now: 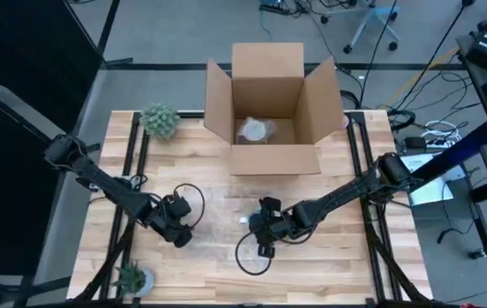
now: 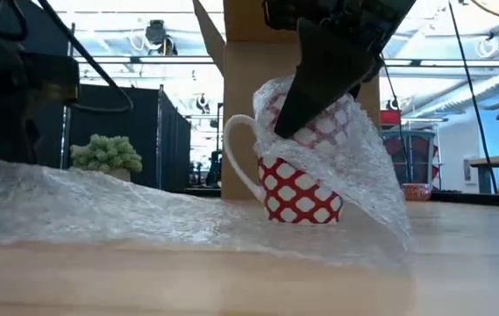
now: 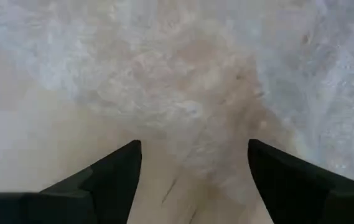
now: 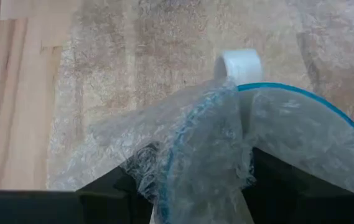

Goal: Wrap mug
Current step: Wrap the red mug with the bubble wrap

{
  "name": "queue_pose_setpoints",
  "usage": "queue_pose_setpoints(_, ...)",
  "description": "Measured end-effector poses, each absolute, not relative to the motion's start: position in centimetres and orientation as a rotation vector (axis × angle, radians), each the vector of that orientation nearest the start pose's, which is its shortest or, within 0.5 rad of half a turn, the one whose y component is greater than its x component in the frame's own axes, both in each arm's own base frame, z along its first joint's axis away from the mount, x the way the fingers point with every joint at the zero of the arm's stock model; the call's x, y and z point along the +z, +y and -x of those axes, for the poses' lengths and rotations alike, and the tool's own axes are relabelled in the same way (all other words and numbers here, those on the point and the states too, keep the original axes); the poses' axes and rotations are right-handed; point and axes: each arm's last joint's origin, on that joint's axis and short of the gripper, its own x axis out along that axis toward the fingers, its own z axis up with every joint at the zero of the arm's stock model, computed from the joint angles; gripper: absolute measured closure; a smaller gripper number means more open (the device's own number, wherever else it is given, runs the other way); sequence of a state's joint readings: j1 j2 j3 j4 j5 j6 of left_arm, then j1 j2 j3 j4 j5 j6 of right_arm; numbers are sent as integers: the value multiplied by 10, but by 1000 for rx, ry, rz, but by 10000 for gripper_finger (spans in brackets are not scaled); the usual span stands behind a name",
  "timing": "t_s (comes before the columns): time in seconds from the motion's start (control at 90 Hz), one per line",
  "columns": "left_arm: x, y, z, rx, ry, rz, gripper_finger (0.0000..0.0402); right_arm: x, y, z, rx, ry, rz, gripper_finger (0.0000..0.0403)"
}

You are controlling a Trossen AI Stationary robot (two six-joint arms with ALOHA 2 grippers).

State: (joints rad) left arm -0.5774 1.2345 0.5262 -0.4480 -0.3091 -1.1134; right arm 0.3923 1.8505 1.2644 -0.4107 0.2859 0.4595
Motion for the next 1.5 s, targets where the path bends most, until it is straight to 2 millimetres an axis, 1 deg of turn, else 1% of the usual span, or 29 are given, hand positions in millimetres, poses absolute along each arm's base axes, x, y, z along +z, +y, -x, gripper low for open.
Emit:
queue_pose_setpoints(0.133, 160, -96, -165, 379, 970, 544, 125, 192, 139, -356, -119, 933, -93, 218)
queue_pose_setpoints(0.256, 161, -92, -162, 436, 945, 541, 125, 192, 139, -356, -119, 933, -93, 218)
queue_pose_setpoints(0.3, 156, -90, -160, 457, 950, 547, 125, 192, 139, -356, -119, 933, -94, 218)
queue_pose_setpoints(0.356, 144, -87, -157, 488, 976, 555, 125, 192, 138, -356, -119, 933, -93, 218)
queue_pose_setpoints(0.444, 127, -88, -157, 451, 973, 605, 125, 192, 139, -356, -118, 933, -93, 218)
queue_pose_setpoints(0.544, 120, -89, -159, 402, 900, 661, 125, 192, 139, -356, -118, 932, -93, 218)
queue_pose_setpoints(0.633, 116, -87, -158, 406, 883, 678, 134, 192, 139, -356, -117, 929, -94, 218)
queue_pose_setpoints(0.689, 116, -87, -158, 411, 877, 674, 151, 192, 139, -356, -117, 929, -94, 218)
queue_pose_setpoints(0.756, 117, -88, -160, 401, 859, 678, 182, 192, 139, -357, -116, 928, -92, 218)
queue_pose_setpoints(0.911, 122, -93, -167, 306, 805, 687, 281, 193, 139, -358, -108, 909, -95, 218)
queue_pose_setpoints(1.067, 123, -94, -168, 285, 799, 661, 380, 194, 140, -359, -97, 893, -87, 218)
queue_pose_setpoints(1.122, 127, -95, -171, 273, 791, 655, 393, 194, 140, -359, -97, 895, -86, 218)
queue_pose_setpoints(1.244, 143, -101, -180, 219, 750, 638, 398, 194, 140, -359, -97, 895, -86, 218)
queue_pose_setpoints(1.4, 178, -111, -195, 117, 651, 571, 401, 194, 140, -359, -97, 894, -86, 218)
queue_pose_setpoints(1.5, 198, -115, -204, 80, 585, 507, 401, 195, 140, -359, -97, 897, -85, 218)
